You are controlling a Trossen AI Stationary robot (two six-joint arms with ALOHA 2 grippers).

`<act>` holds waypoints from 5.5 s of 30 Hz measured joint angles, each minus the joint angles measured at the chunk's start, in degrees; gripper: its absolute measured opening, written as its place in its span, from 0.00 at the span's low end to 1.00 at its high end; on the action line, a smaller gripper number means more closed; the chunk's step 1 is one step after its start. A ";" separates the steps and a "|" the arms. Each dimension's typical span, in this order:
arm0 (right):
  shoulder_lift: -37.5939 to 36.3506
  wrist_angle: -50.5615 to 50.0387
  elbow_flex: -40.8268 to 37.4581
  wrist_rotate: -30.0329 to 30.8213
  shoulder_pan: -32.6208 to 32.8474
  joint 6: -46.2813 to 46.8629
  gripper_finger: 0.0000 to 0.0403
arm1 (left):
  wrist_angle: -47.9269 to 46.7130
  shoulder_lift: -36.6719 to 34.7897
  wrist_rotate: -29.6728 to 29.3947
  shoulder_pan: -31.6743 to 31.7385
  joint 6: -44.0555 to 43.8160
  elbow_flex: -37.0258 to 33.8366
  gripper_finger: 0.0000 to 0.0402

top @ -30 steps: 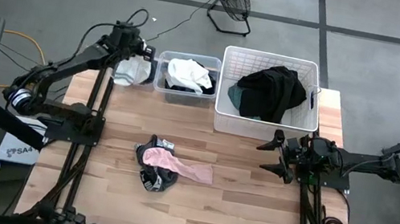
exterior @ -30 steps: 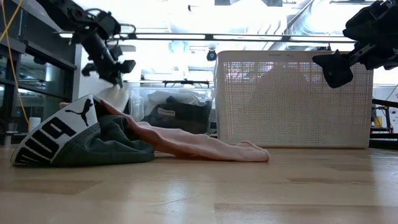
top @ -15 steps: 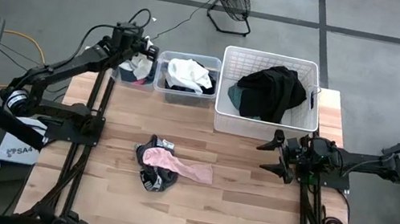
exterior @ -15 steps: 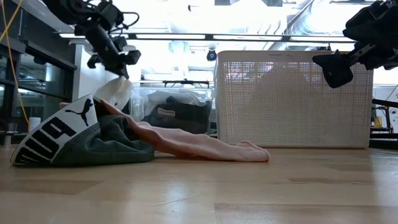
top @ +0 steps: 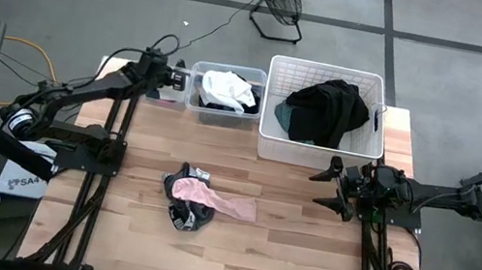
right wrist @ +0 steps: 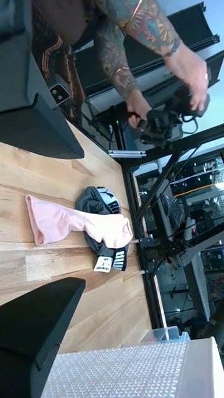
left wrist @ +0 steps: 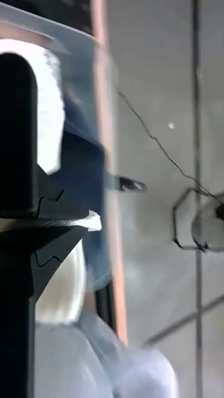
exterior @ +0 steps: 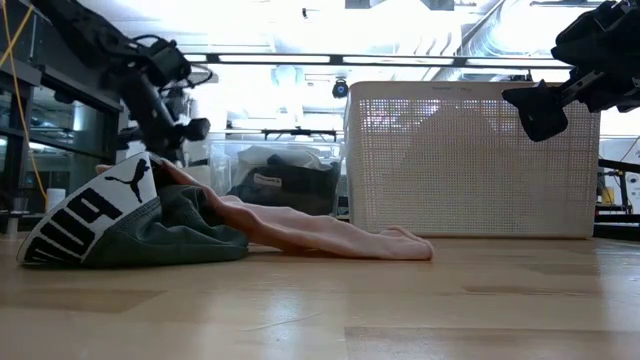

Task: Pick & Place Cloths
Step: Put the white sock into the left transparent bin, then put the pink sock into the left transparent bin

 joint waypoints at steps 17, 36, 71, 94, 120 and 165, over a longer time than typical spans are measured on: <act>0.00 -0.01 -0.01 0.02 0.00 0.00 0.79 | -2.48 1.33 -6.40 0.00 -7.91 -3.33 0.01; 0.00 0.00 0.01 0.01 -0.01 0.00 0.79 | -9.94 1.25 -8.30 -0.04 0.05 7.88 0.47; 0.00 -0.01 0.01 0.00 -0.02 0.00 0.79 | -20.57 10.21 -6.78 -0.24 -18.40 10.50 0.00; -0.02 -0.01 0.00 0.00 -0.01 0.00 0.79 | -13.53 20.39 -4.45 5.25 -21.13 10.50 0.00; 0.00 -0.01 0.01 0.02 0.00 0.00 0.79 | -20.53 -0.12 -5.08 -7.04 -11.04 10.50 0.44; -0.02 0.01 0.00 0.01 0.00 0.00 0.79 | -25.33 -5.91 0.52 -79.43 23.79 -2.87 0.45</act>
